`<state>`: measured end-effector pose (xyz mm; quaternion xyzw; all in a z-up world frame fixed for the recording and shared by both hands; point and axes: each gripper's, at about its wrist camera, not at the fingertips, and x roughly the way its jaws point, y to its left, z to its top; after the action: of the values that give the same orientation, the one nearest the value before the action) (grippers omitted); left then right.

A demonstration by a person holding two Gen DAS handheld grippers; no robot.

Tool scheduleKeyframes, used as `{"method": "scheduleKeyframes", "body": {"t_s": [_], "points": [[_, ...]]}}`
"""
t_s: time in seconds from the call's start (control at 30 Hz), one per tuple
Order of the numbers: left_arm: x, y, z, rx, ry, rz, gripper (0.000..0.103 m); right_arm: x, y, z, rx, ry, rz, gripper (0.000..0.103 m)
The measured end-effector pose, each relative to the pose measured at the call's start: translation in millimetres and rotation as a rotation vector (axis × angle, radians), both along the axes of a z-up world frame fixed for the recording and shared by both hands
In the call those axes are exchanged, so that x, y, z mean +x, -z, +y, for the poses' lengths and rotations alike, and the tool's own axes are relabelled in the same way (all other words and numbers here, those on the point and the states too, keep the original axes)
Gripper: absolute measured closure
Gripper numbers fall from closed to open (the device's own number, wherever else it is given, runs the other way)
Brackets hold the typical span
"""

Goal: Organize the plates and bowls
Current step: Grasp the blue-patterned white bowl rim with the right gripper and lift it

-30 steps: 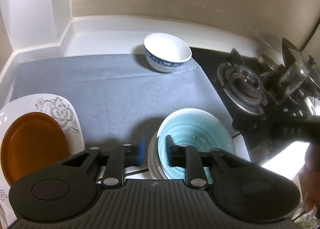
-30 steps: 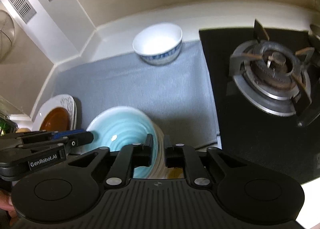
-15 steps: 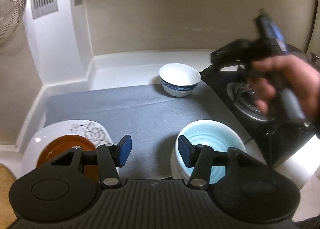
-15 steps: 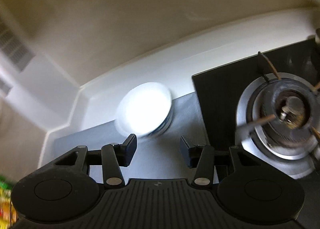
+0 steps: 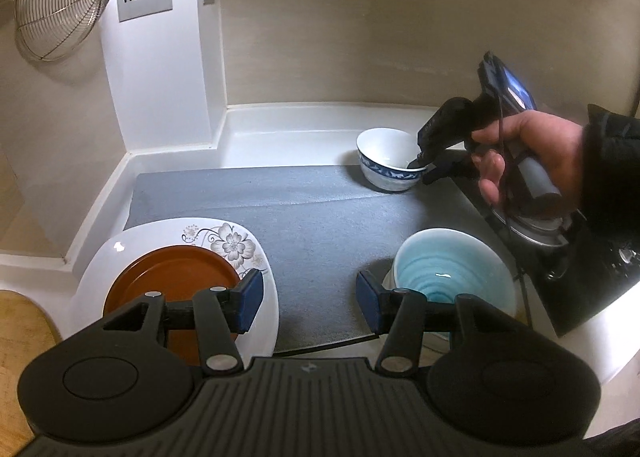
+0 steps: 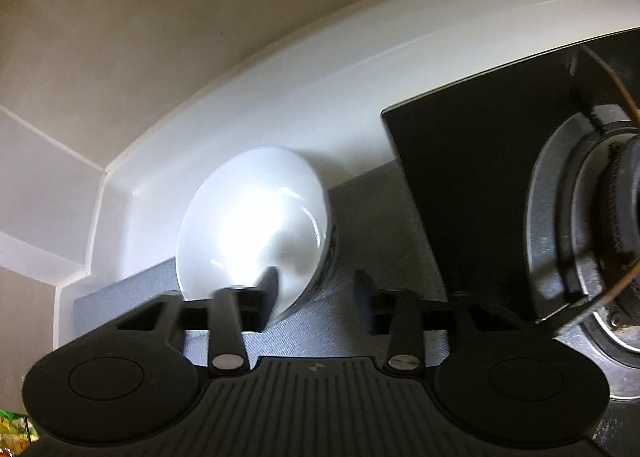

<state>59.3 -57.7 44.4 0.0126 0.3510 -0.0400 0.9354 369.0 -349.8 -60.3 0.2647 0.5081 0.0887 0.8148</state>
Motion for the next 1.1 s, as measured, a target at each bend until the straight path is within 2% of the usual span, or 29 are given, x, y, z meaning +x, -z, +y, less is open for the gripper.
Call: {"method": "scheduleKeyframes", "body": {"t_s": [0.13,0.37,0.53,0.67,0.73,0.8,0.87,1.0,1.1], "points": [[2,0,0,-0.004,0.013,0.000,0.046,-2,-3,4,-0.020,-0.008,0.004,0.081],[10,2,-7,-0.006,0.057,-0.005,0.046,-16,-11,-2,0.038,-0.044,0.040,0.084],[19,4,-13,-0.022,0.087,0.000,0.046,-33,-11,3,0.061,-0.166,0.099,0.085],[30,5,-15,-0.023,0.094,0.007,0.046,-43,-4,8,0.036,-0.277,0.129,0.086],[44,7,-14,-0.037,0.090,0.026,0.047,-47,-6,9,0.018,-0.321,0.130,0.086],[63,11,-15,-0.059,0.094,0.049,0.055,-50,-9,9,-0.005,-0.348,0.114,0.086],[85,13,-16,-0.088,0.096,0.073,0.072,-53,-16,5,-0.033,-0.339,0.077,0.084],[130,18,-20,-0.145,0.077,0.118,0.073,-53,-26,3,-0.071,-0.326,0.017,0.083],[163,30,-27,-0.153,0.067,0.181,0.073,-55,-24,6,-0.101,-0.328,0.002,0.083]]}}
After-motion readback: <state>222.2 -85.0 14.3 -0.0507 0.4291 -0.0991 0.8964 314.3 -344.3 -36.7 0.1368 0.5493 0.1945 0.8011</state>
